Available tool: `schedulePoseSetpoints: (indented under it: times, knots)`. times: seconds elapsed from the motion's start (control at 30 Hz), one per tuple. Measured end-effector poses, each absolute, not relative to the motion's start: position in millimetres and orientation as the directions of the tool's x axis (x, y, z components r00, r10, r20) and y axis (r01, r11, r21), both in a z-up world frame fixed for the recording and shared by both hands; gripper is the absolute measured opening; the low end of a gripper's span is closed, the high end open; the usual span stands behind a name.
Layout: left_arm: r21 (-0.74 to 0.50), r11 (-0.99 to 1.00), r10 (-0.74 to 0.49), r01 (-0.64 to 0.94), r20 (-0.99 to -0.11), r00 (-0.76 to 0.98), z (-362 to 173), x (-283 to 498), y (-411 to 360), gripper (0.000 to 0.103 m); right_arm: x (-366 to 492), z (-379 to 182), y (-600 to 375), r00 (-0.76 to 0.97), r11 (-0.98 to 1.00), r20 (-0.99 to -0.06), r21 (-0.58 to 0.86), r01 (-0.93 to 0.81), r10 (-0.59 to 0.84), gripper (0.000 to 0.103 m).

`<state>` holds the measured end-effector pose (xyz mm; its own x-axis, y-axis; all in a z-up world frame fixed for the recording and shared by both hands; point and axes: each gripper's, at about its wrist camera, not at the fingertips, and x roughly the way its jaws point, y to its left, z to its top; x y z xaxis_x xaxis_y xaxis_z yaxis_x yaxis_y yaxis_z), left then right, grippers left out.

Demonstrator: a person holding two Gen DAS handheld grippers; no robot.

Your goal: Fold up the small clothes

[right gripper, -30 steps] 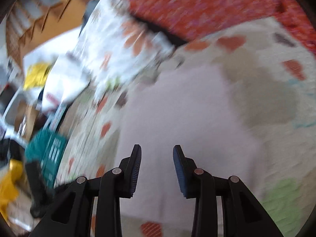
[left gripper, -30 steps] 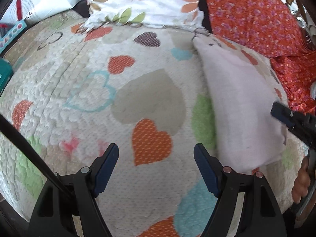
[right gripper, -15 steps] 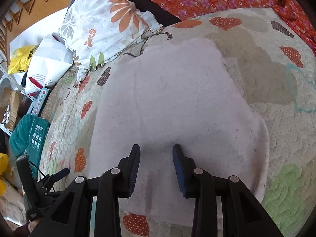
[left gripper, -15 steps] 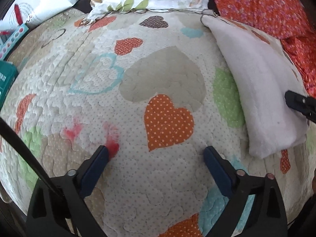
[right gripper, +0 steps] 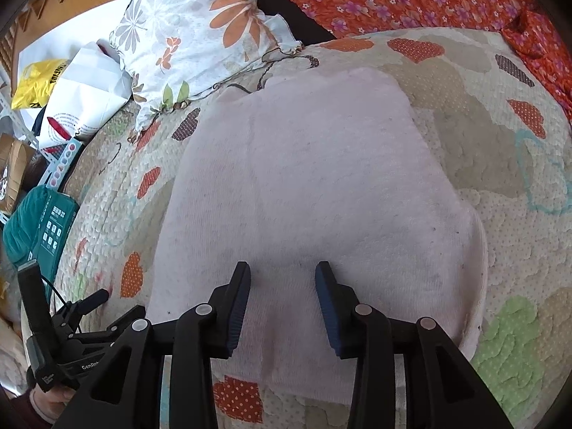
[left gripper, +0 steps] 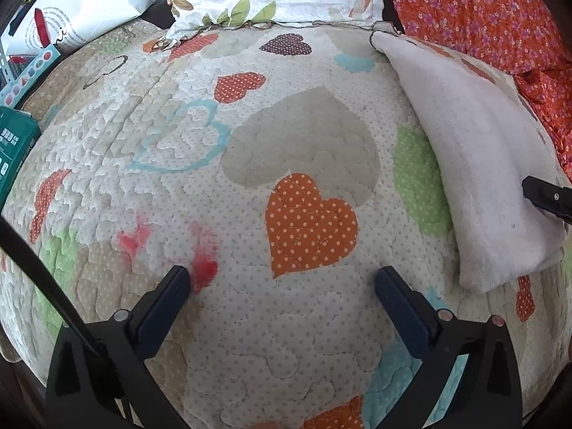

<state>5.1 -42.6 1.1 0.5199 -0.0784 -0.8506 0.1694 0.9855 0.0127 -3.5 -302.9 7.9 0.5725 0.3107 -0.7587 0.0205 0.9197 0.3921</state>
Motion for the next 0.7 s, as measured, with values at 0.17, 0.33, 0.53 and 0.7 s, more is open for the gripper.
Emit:
schedulePoseSetpoints:
  times: [0.17, 0.33, 0.53, 0.7]
  knots:
    - [0.010, 0.986, -0.080, 0.168, -0.850, 0.521, 0.7, 4.8, -43.1, 0.103, -4.2, 8.6, -299.4, 0.574, 0.926, -0.762, 0.376, 0.013, 0.301, 0.044]
    - [0.001, 0.987, -0.081, 0.161, -0.860, 0.504, 1.5, 7.0, -42.6, 0.103, -4.6, 9.4, -296.1, 0.572, 0.937, -0.769, 0.348, 0.001, 0.285, 0.045]
    - [0.000, 0.989, -0.072, 0.145, -0.866, 0.495, 1.7, 10.0, -42.7, 0.103, -7.7, 9.9, -295.1, 0.561, 0.942, -0.780, 0.337, 0.002, 0.278, 0.045]
    - [-0.001, 0.994, -0.058, 0.111, -0.856, 0.514, 1.6, 10.0, -43.0, 0.103, -13.1, 10.3, -298.5, 0.550, 0.941, -0.786, 0.339, 0.002, 0.282, 0.045]
